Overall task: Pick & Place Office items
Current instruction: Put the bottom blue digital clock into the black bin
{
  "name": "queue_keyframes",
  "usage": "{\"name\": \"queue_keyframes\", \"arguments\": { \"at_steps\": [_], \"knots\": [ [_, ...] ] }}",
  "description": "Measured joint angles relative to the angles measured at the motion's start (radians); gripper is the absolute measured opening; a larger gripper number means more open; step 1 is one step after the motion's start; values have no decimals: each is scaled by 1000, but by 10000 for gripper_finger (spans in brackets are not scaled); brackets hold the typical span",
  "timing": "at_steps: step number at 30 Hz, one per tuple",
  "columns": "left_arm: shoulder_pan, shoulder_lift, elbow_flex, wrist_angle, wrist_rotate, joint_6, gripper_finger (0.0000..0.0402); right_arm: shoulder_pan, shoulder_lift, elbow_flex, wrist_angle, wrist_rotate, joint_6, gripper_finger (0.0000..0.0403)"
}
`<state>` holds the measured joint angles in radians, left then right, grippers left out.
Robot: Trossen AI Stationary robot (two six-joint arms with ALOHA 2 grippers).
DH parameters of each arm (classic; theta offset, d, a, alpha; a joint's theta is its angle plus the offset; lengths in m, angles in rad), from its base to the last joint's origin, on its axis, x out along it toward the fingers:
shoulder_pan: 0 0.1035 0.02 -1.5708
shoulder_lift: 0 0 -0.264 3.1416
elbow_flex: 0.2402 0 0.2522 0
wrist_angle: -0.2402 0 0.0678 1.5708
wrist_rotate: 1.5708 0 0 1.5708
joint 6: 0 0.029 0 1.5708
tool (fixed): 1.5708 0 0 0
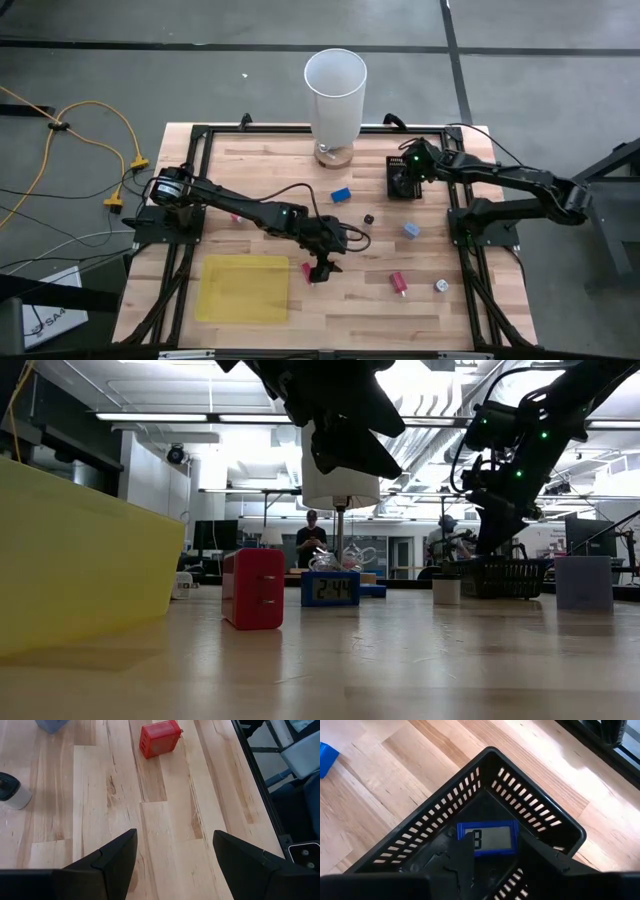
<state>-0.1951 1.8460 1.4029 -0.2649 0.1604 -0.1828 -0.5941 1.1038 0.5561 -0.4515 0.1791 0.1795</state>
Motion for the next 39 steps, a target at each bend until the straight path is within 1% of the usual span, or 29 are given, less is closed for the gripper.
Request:
{"name": "queue_keyframes", "arguments": {
  "at_steps": [11, 19, 25, 39],
  "knots": [
    [0, 0, 0, 0, 0, 0, 254, 0, 0, 0, 5, 0, -2, 136],
    [0, 0, 0, -1, 0, 0, 254, 0, -20, 0, 46, -27, -27, 136],
    [0, 0, 0, -1, 0, 0, 254, 0, -85, 0, 52, -25, -49, 137],
    [0, 0, 0, -1, 0, 0, 254, 0, -292, 0, 53, -29, -53, 137]
  ]
}}
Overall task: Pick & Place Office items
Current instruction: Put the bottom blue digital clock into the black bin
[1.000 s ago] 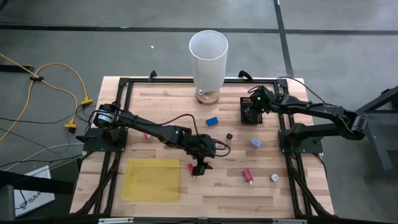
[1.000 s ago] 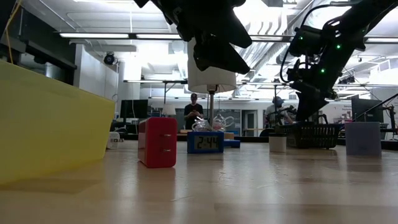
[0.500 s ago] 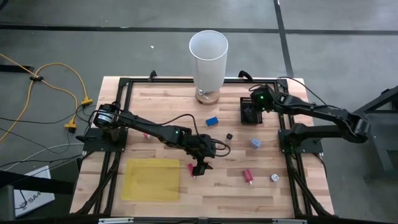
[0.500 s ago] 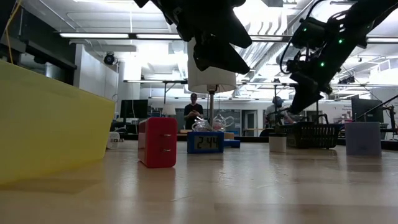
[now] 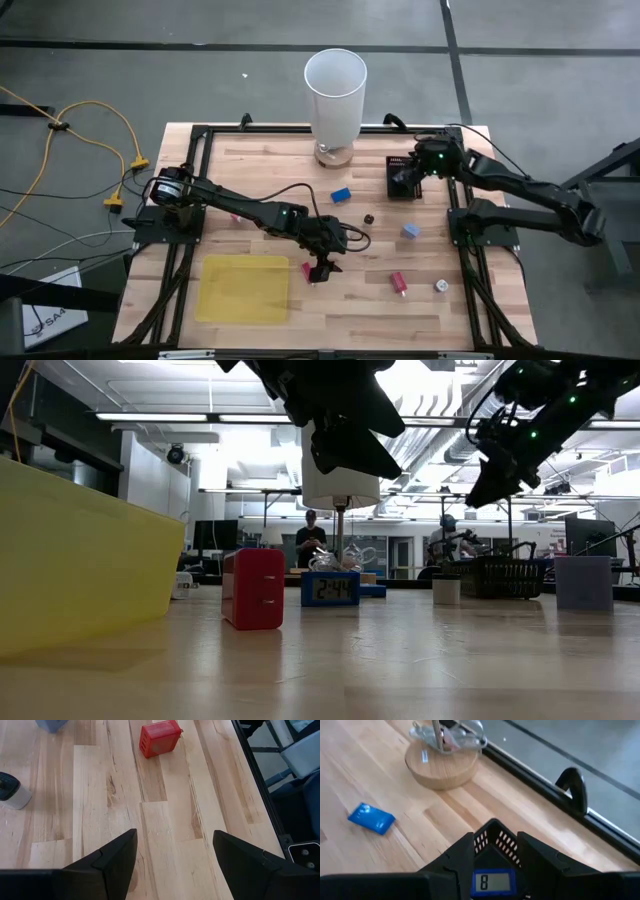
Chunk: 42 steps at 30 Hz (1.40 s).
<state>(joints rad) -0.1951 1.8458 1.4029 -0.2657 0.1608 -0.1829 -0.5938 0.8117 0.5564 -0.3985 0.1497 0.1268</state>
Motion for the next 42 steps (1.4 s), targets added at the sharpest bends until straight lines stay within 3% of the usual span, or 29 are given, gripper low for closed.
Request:
{"name": "queue_keyframes", "arguments": {
  "at_steps": [11, 31, 42],
  "knots": [
    [0, 0, 0, 0, 0, 0, 254, 30, -32, 0, 0, -182, -70, 137],
    [0, 0, 0, -5, 0, 0, 254, 363, -32, 0, 34, -174, -236, 137],
    [0, 0, 0, -5, 0, 0, 254, 608, -32, 0, 36, -37, -285, 137]
  ]
}}
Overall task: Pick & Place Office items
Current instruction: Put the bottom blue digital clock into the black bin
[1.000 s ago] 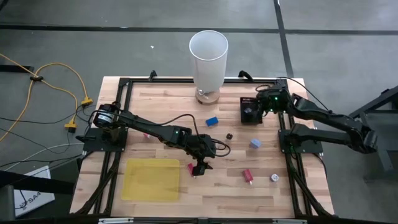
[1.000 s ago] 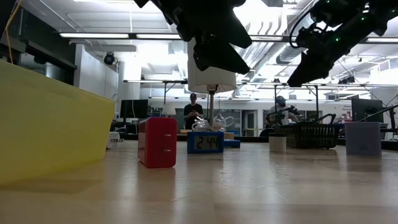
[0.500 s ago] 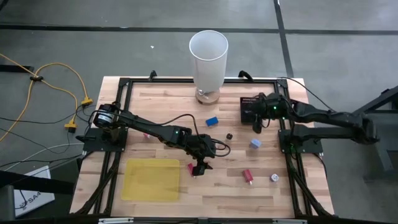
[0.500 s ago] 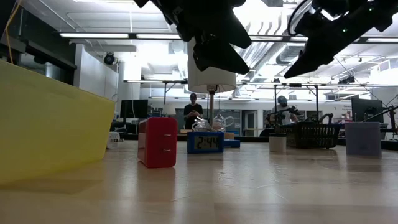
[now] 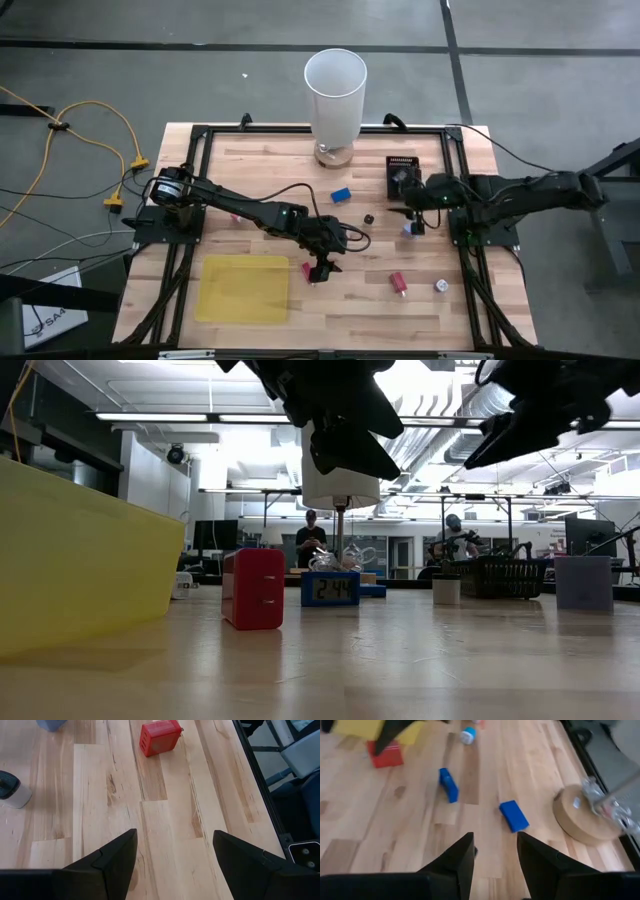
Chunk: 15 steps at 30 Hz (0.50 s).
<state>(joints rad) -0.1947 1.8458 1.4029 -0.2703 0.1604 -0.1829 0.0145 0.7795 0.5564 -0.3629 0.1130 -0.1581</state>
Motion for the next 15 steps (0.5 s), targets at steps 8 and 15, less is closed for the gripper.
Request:
{"name": "queue_keyframes", "arguments": {
  "at_steps": [8, 15],
  "knots": [
    [0, 0, 0, 0, 0, 0, 254, 147, 0, 0, 0, 110, -5, 137],
    [0, 0, 0, 1, 0, -5, 254, 184, 0, 0, 0, 128, -5, 137]
  ]
}}
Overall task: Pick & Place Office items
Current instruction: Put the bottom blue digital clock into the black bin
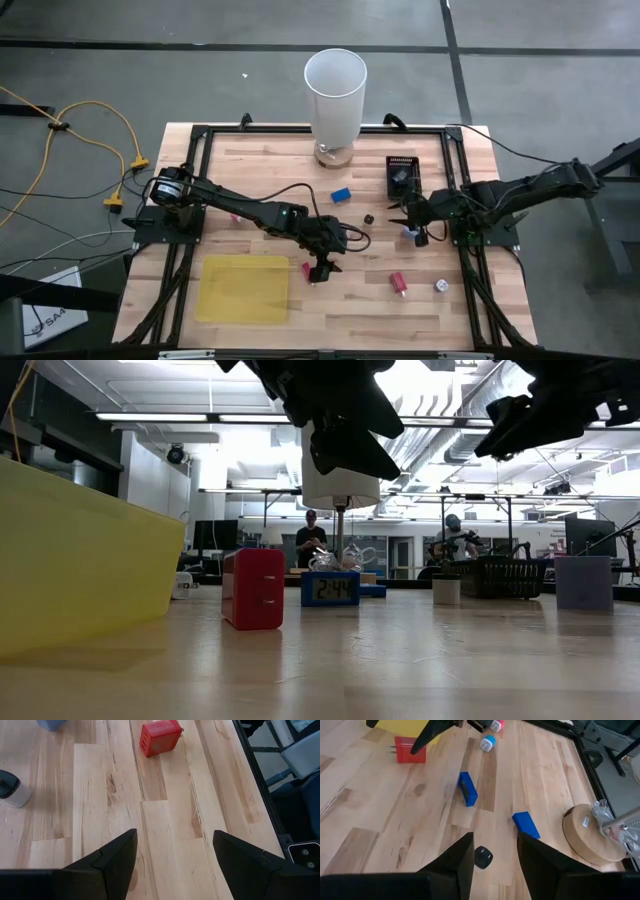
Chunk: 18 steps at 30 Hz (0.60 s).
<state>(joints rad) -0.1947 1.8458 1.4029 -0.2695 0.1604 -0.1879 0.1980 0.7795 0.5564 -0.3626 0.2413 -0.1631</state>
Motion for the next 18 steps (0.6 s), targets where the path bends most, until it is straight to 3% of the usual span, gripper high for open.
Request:
{"name": "queue_keyframes", "arguments": {
  "at_steps": [18],
  "knots": [
    [0, 0, 0, 0, 0, -3, 254, -1, 0, 0, 0, -8, 0, 137]
  ]
}}
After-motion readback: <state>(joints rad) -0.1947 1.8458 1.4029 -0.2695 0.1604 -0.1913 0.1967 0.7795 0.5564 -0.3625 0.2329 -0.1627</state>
